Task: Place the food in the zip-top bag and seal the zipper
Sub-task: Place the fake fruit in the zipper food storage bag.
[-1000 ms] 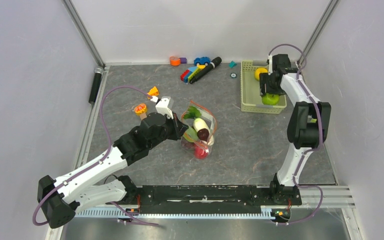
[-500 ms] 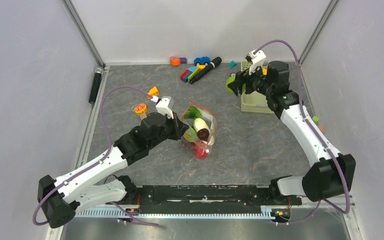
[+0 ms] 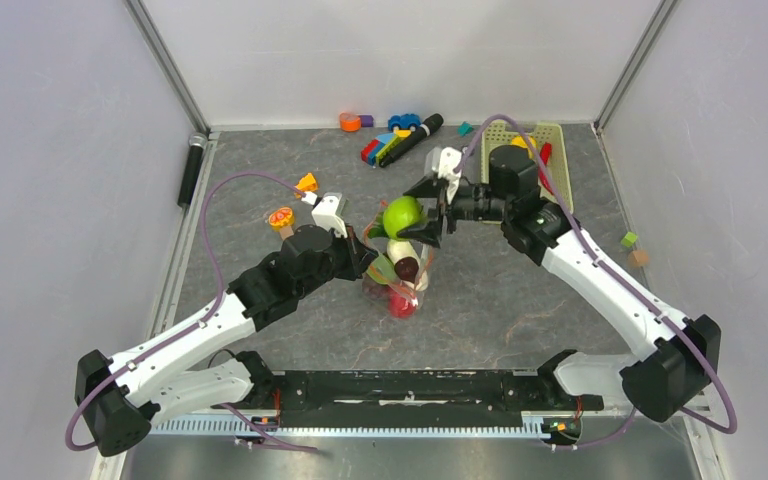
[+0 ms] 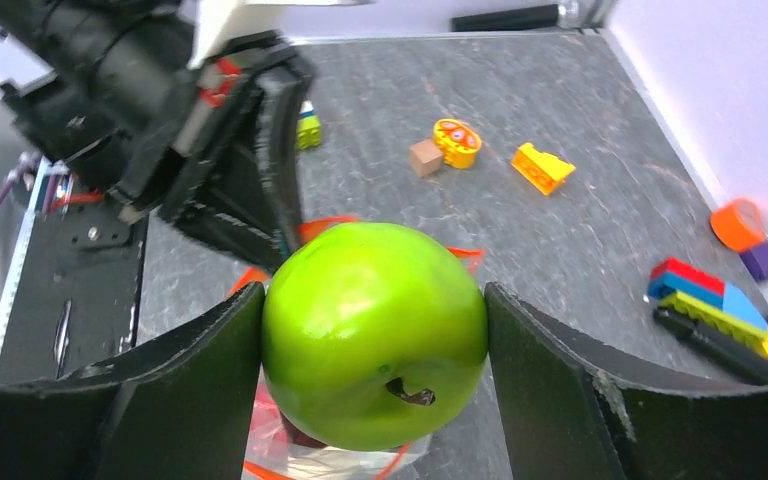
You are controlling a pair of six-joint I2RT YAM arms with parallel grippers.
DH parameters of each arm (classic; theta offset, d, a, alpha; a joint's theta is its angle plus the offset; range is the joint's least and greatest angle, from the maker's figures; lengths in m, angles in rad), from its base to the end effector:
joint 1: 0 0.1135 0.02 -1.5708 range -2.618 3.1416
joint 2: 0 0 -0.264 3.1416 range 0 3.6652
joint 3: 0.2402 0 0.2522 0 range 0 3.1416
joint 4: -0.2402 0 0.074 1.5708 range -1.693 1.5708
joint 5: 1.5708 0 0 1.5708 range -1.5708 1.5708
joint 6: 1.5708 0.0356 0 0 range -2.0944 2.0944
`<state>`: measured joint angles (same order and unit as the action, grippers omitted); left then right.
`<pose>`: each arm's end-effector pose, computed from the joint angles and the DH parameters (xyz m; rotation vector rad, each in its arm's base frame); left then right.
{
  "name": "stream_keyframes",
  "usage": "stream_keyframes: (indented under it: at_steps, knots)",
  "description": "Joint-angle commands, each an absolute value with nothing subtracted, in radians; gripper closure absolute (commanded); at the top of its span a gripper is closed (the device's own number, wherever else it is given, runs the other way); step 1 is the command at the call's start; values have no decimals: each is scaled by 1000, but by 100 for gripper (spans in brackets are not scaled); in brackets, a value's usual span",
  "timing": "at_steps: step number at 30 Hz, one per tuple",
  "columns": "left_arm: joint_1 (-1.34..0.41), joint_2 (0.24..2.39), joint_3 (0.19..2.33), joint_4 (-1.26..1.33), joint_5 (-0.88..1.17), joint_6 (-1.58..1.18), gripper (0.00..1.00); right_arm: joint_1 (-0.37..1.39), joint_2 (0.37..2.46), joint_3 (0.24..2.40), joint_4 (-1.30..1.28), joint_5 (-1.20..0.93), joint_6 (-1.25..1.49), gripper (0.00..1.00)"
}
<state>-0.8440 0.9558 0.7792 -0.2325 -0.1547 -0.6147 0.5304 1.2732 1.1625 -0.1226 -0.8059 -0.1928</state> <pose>0.1500 -0.1604 0.3017 0.1316 2.0584 -0.7820 0.2360 0.1682 0.3757 -1.1621 1.4181 0.9608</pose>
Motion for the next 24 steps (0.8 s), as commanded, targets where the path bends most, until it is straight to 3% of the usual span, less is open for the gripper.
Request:
stream_keyframes:
  at_steps: [1, 7, 15, 22, 24]
  knots:
    - [-845, 952, 781, -197, -152, -582, 97, 610, 1244, 1169, -214, -791, -432, 62]
    - [-845, 940, 776, -194, -148, -581, 97, 687, 1322, 1224, -329, -645, -572, 61]
    - [-845, 927, 773, -193, -148, -580, 97, 712, 1461, 1333, -390, -448, -535, 58]
    - [-845, 930, 773, -193, -145, -581, 97, 770, 1514, 1374, -417, -340, -539, 47]
    - [-845, 932, 774, -193, -141, -582, 97, 781, 1518, 1378, -426, -327, -550, 37]
